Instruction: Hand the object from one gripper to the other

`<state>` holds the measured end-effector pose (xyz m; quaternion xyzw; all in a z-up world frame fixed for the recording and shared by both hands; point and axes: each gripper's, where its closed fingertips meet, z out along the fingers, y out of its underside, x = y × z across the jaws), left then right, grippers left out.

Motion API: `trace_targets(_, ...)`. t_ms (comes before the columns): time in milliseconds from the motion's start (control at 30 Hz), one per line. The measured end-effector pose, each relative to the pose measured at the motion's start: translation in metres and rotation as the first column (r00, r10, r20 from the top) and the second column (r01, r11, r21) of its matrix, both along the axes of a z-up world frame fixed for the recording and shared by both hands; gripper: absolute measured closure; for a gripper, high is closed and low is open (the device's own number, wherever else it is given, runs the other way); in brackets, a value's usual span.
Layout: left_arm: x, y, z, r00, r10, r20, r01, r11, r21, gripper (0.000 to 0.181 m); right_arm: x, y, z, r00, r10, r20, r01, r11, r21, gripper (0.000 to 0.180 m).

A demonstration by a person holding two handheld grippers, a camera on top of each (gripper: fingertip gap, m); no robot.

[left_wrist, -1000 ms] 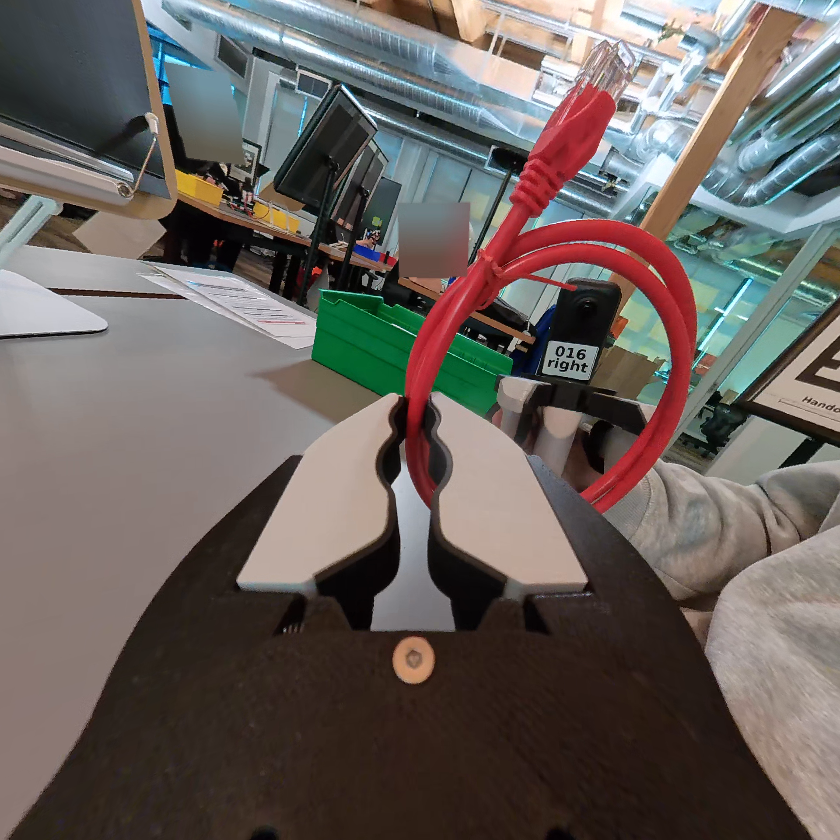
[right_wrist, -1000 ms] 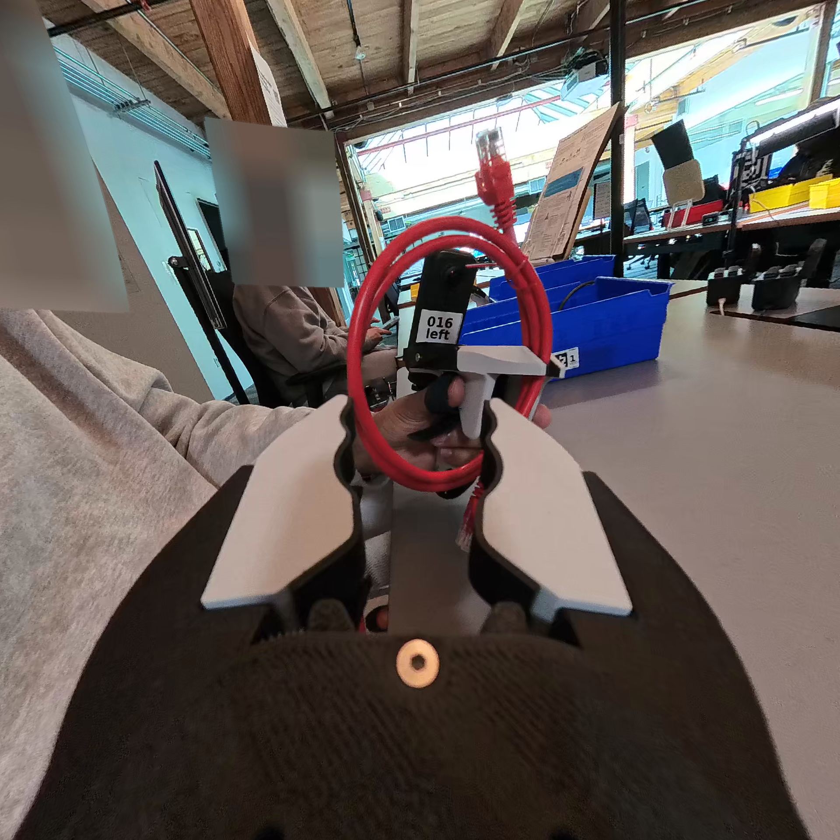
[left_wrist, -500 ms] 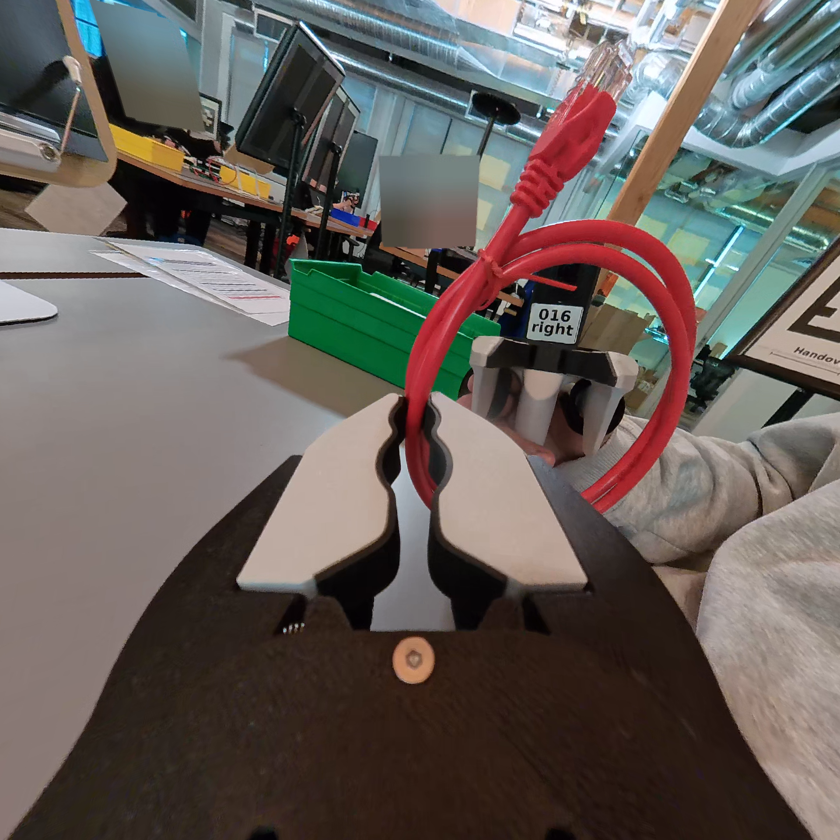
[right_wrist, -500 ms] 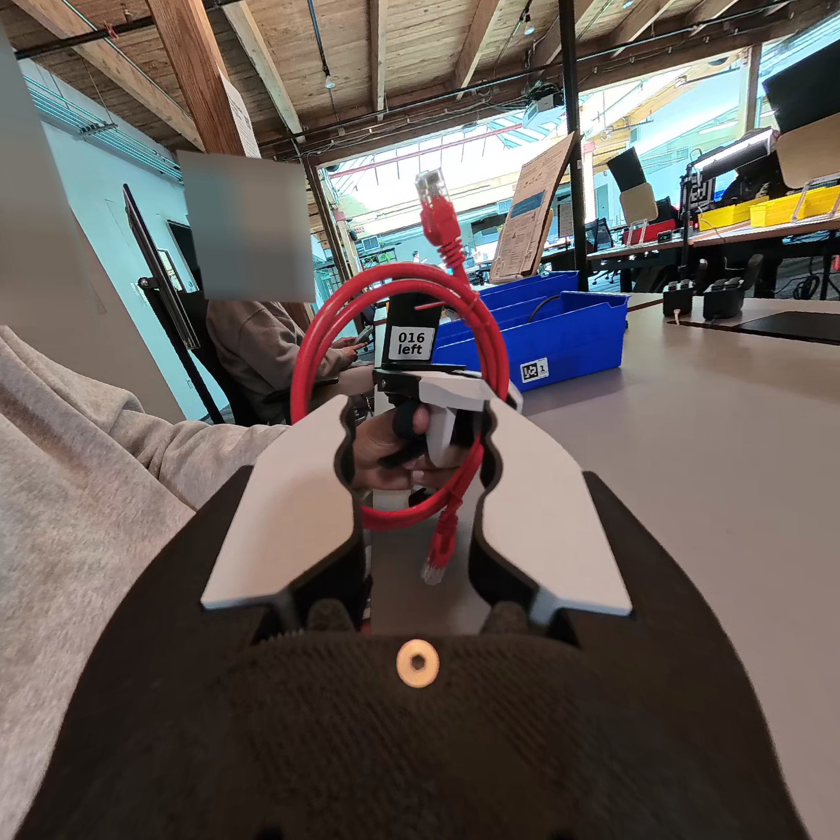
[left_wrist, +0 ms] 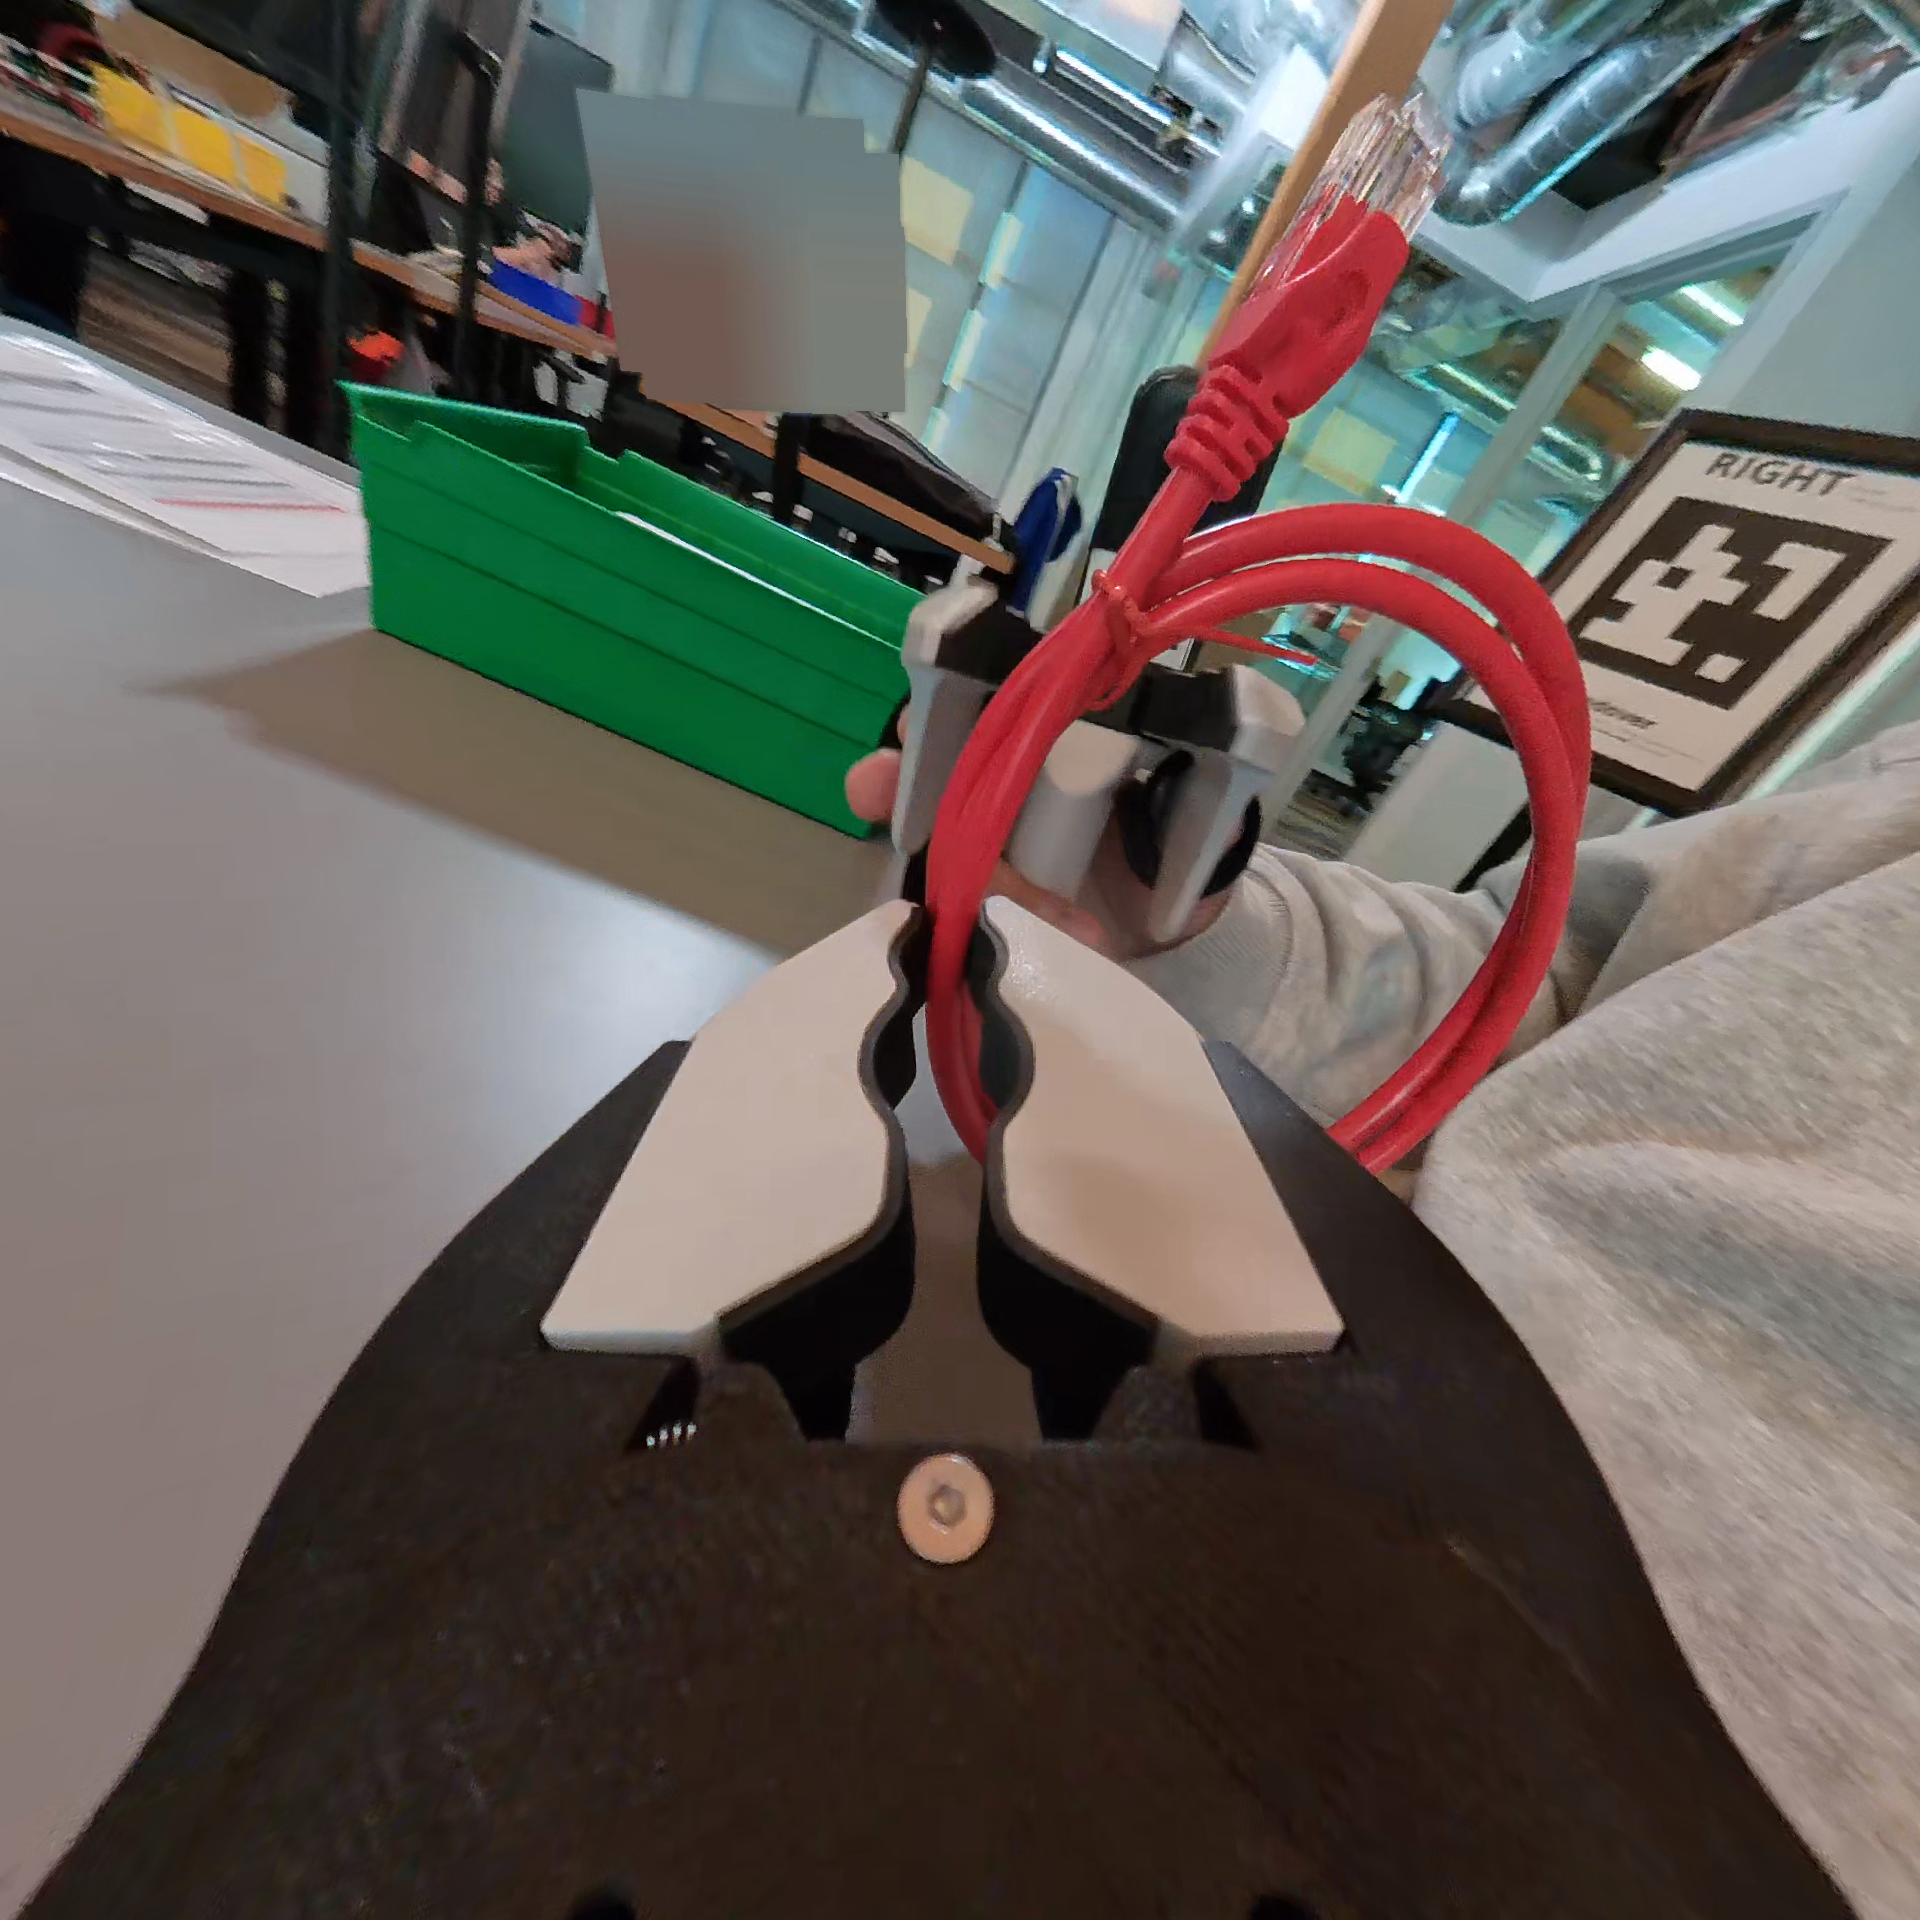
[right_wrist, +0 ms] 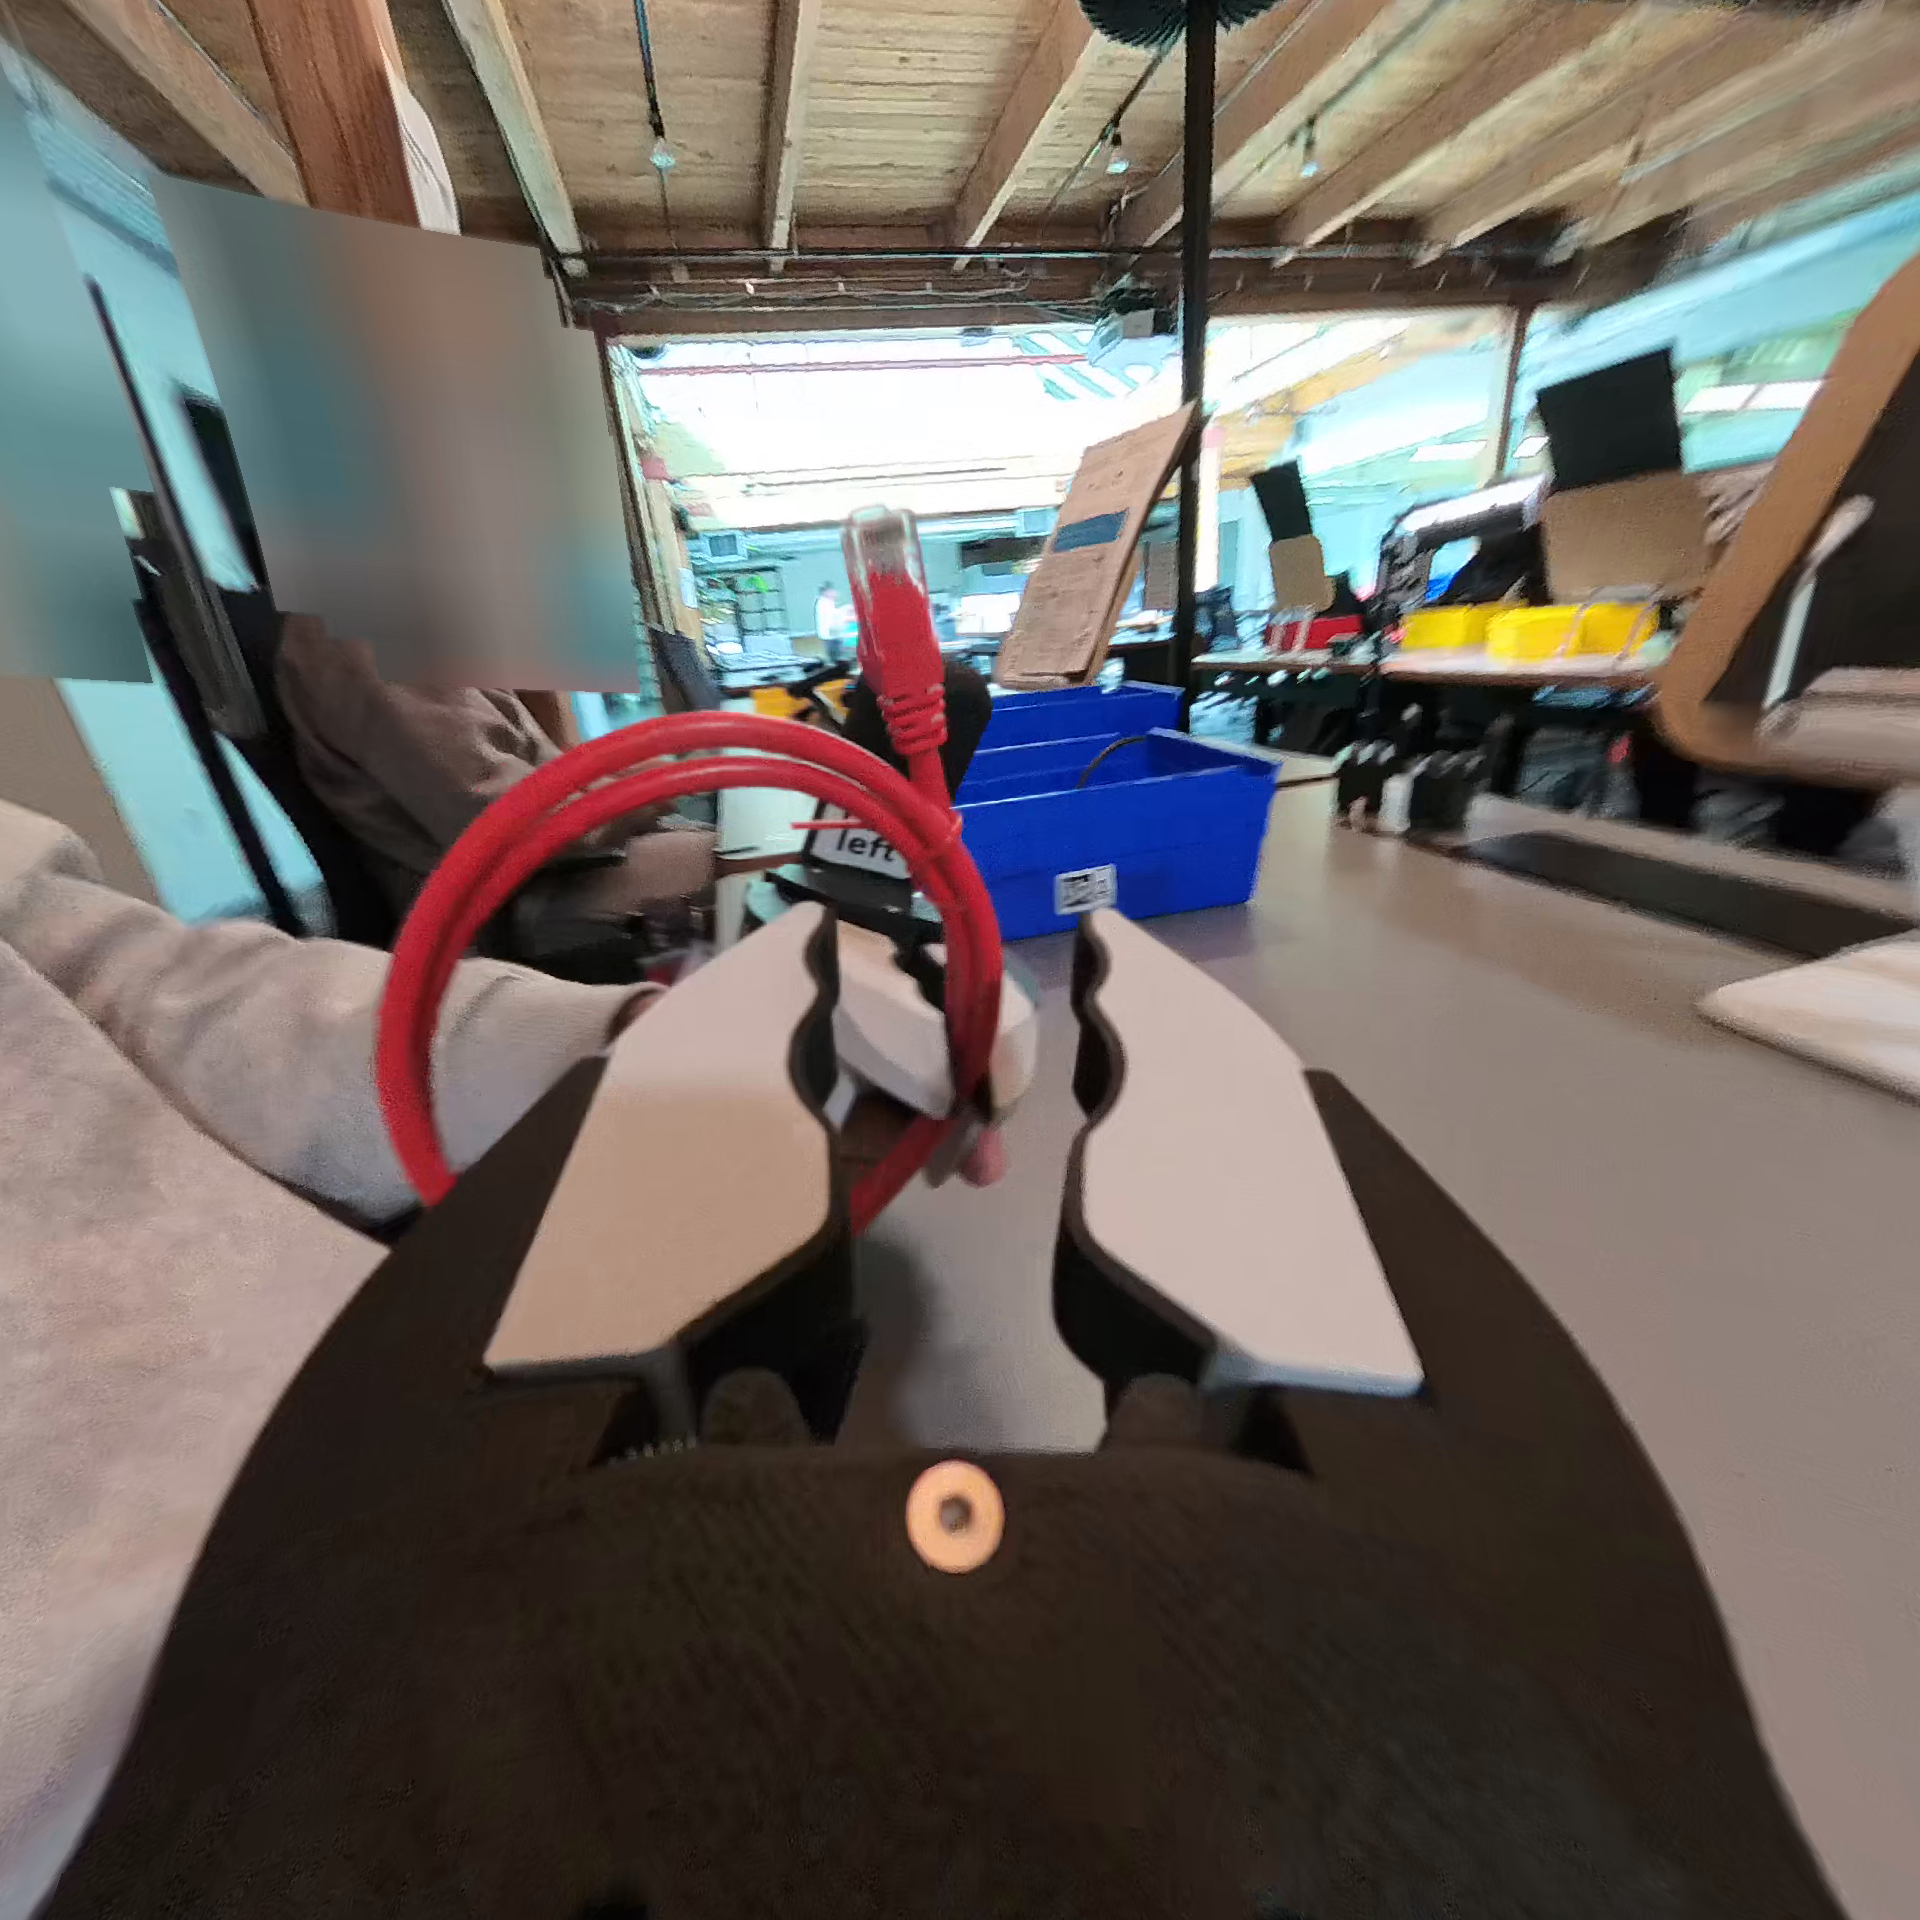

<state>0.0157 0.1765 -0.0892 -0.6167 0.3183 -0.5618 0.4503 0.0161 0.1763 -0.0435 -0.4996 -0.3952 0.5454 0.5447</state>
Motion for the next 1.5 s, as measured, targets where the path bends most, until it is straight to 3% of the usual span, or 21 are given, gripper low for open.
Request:
trace_targets(133,0.015,-0.013,0.001,0.997,-0.074,0.032,0.075,0.997,-0.032,0.175,0.005,-0.004,0.009,0.992,-0.124,0.0,0.12,0.959,0.256,0.139)
trace_targets(233,0.022,-0.019,0.001,0.992,-0.109,0.055,0.112,0.992,-0.055,0.175,-0.003,-0.012,0.004,0.993,-0.111,0.035,0.095,0.942,0.321,0.139)
trace_targets(333,0.026,-0.024,-0.001,0.99,-0.134,0.048,0.137,0.989,-0.061,0.175,-0.01,-0.017,-0.004,0.993,-0.085,0.078,0.057,0.949,0.309,0.147)
trace_targets(400,0.029,-0.027,-0.003,0.989,-0.144,0.024,0.145,0.988,-0.05,0.175,-0.011,-0.017,-0.006,0.993,-0.07,0.095,0.04,0.956,0.291,0.165)
trace_targets(633,0.027,-0.029,0.005,0.981,-0.167,0.103,0.176,0.98,-0.095,0.172,-0.005,-0.012,-0.002,0.995,-0.058,0.087,0.039,0.978,0.204,0.167)
trace_targets(733,0.024,-0.022,0.006,0.983,-0.132,0.126,0.146,0.983,-0.115,0.144,-0.002,-0.008,0.0,0.995,-0.071,0.073,0.056,0.982,0.181,0.167)
trace_targets(833,0.017,-0.015,0.009,0.984,-0.093,0.149,0.111,0.987,-0.119,0.135,0.002,-0.003,0.0,0.994,-0.082,0.065,0.071,0.984,0.161,0.167)
trace_targets(1067,-0.011,0.002,0.027,0.968,0.012,0.249,0.017,0.994,-0.111,0.137,0.012,0.019,-0.008,0.978,-0.178,0.112,0.164,0.978,0.127,0.167)
trace_targets(1200,-0.01,-0.021,0.04,0.956,-0.126,0.264,0.133,0.991,-0.011,0.146,0.022,0.041,-0.02,0.95,-0.264,0.167,0.254,0.964,0.079,0.167)
trace_targets(1333,0.008,-0.053,0.036,0.928,-0.309,0.21,0.311,0.95,0.026,0.139,0.03,0.053,-0.026,0.934,-0.3,0.193,0.3,0.953,0.028,0.167)
trace_targets(1433,0.023,-0.065,0.031,0.924,-0.346,0.165,0.343,0.938,0.05,0.131,0.031,0.057,-0.033,0.918,-0.319,0.235,0.321,0.947,0.029,0.167)
trace_targets(1500,0.031,-0.069,0.025,0.933,-0.343,0.108,0.337,0.939,0.073,0.14,0.03,0.057,-0.037,0.906,-0.329,0.267,0.327,0.944,0.053,0.167)
